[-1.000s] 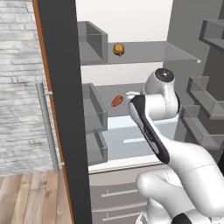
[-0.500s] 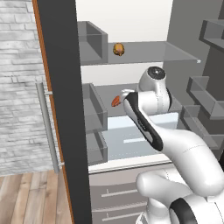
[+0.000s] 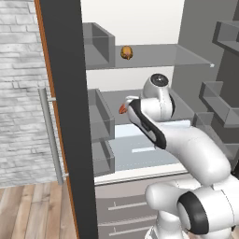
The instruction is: Take the cheese, chicken drumstick, and sweet potato from the fridge and place them on the plate on the dining counter to create an appetizer plate.
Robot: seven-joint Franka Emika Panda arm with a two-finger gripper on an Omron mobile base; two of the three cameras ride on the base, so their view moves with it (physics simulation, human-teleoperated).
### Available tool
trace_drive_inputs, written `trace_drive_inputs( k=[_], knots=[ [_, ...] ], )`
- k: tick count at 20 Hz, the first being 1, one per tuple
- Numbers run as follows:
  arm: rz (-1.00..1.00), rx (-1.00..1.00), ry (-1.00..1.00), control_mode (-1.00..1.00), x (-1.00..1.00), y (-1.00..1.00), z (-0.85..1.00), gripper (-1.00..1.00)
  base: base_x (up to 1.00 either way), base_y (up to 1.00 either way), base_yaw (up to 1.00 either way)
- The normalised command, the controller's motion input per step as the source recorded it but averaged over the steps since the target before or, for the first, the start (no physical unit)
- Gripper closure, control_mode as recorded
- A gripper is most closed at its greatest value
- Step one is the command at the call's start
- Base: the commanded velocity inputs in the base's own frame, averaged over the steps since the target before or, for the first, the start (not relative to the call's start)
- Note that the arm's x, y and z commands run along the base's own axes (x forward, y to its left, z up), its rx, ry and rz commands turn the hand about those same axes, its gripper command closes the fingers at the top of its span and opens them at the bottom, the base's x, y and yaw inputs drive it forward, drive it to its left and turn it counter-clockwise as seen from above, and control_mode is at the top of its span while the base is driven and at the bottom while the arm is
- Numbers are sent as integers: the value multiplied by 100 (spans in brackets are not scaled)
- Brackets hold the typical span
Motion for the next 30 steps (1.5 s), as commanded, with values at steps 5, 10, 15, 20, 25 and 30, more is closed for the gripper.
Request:
trace_drive_inputs(
  k=[5, 10, 15, 20, 25, 30],
  knots=[
    [0, 0, 0, -100, 53, 2, -19, -100, 0, 0, 0],
    [0, 0, 0, -100, 50, 9, -18, -100, 0, 0, 0],
    [-2, 0, 0, -100, 49, 10, -13, -100, 0, 0, 0],
    [-2, 0, 0, -100, 47, 12, -17, -100, 0, 0, 0],
    [-3, 0, 0, -100, 44, 10, -19, -100, 0, 0, 0],
    [-4, 0, 0, -100, 45, 6, -19, -100, 0, 0, 0]
  ],
)
